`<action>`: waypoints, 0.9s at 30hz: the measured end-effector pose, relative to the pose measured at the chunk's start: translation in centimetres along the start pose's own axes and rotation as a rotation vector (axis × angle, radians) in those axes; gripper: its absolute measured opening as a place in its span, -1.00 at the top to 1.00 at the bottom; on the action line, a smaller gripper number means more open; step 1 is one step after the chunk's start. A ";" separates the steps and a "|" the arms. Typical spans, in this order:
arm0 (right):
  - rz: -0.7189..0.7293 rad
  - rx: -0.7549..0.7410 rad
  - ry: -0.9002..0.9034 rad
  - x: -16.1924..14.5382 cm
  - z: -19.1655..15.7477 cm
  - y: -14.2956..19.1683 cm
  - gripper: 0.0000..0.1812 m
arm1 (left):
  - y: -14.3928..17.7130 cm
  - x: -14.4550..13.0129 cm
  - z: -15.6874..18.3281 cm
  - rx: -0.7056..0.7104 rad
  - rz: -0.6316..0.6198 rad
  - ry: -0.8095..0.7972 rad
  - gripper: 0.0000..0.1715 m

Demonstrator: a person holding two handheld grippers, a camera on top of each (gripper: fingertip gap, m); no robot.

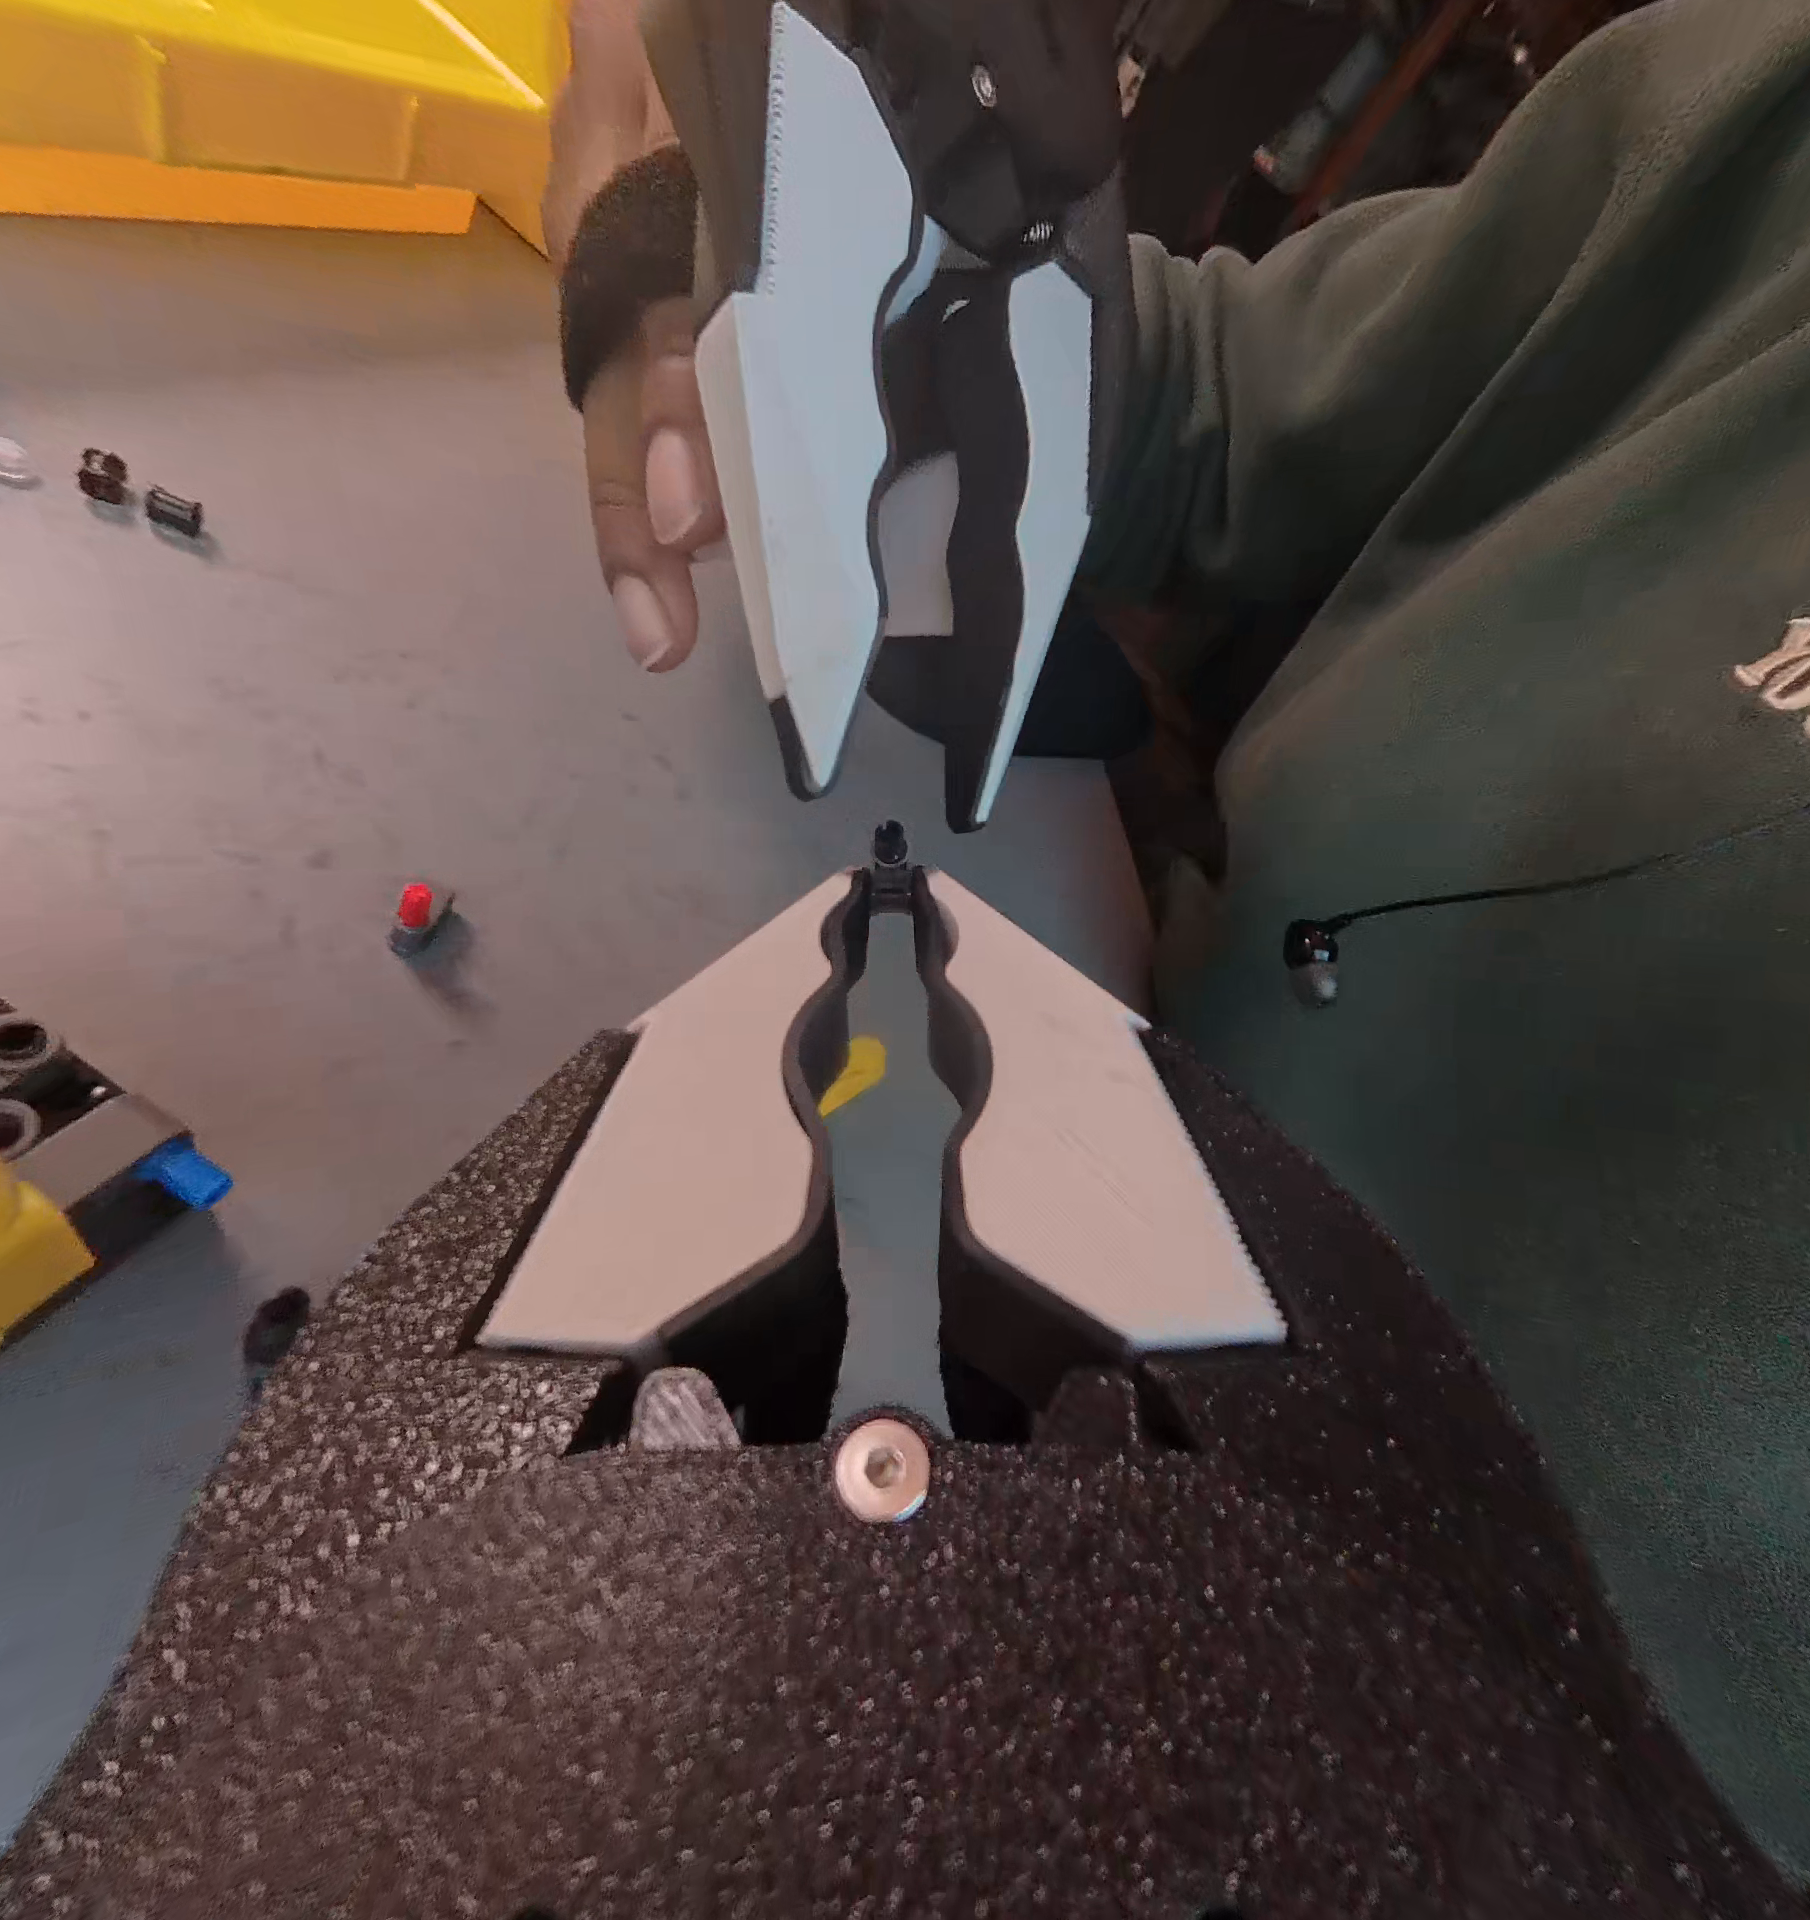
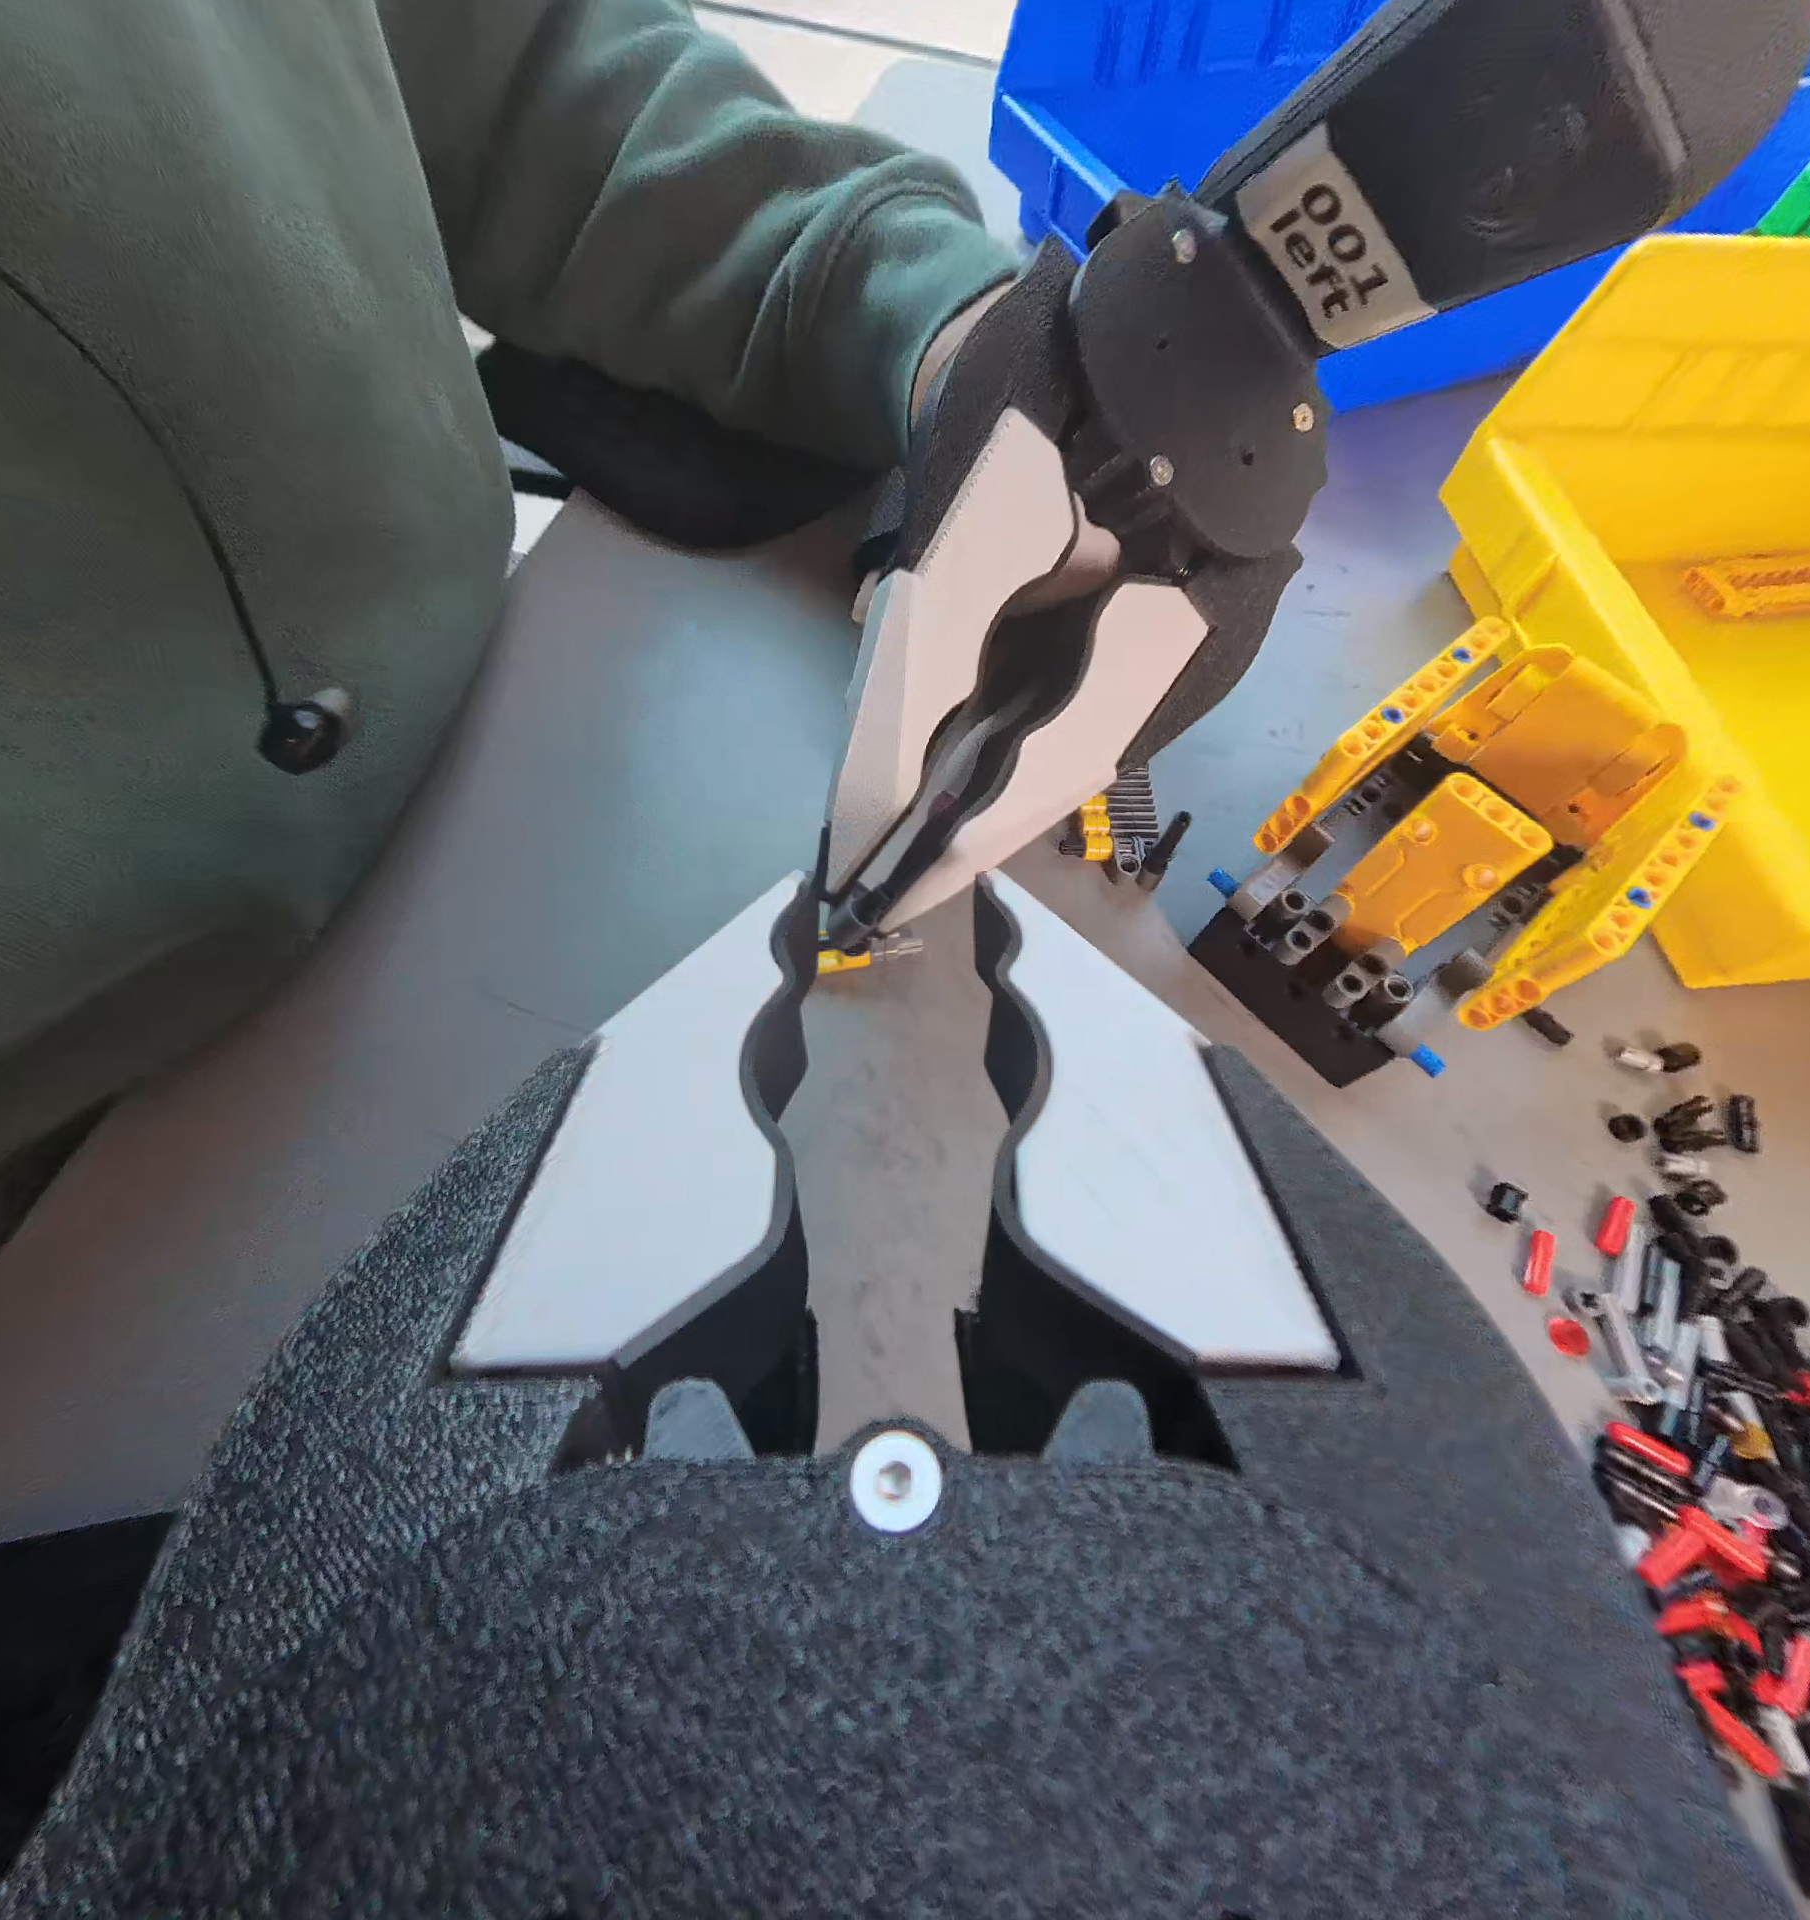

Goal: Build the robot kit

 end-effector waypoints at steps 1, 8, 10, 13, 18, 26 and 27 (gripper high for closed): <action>-0.005 -0.027 0.040 0.0 -0.6 -0.3 0.68 | 0.0 -0.1 0.4 -0.014 -0.020 -0.009 0.92; -0.093 -0.177 0.172 2.1 -3.9 -1.2 0.73 | 0.8 0.6 2.0 -0.182 0.045 0.051 0.92; -0.094 -0.243 0.214 2.6 -4.0 -1.2 0.76 | 1.0 0.9 2.0 -0.209 0.064 0.080 0.92; -0.054 -0.290 0.221 3.1 -3.6 -1.3 0.75 | 1.4 0.9 1.7 -0.244 0.101 0.140 0.92; -0.002 -0.303 0.229 2.4 -2.6 -1.9 0.78 | 2.0 0.6 0.5 -0.267 0.132 0.226 0.93; 0.081 -0.300 0.175 1.2 -1.9 -2.3 0.76 | 1.7 -0.1 -1.2 -0.341 0.164 0.344 0.92; 0.066 -0.303 0.198 1.2 -2.2 -2.3 0.76 | 1.6 -0.2 -1.0 -0.328 0.150 0.336 0.92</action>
Point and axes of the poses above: each gripper's, where its closed fingertips meet, y back along the fingers, x out of its top, z = x × y across the jaws, the point moved 9 cm from there along y, back along the fingers, and after that the axes turned 2 degrees about -x, right-handed, at the moved point
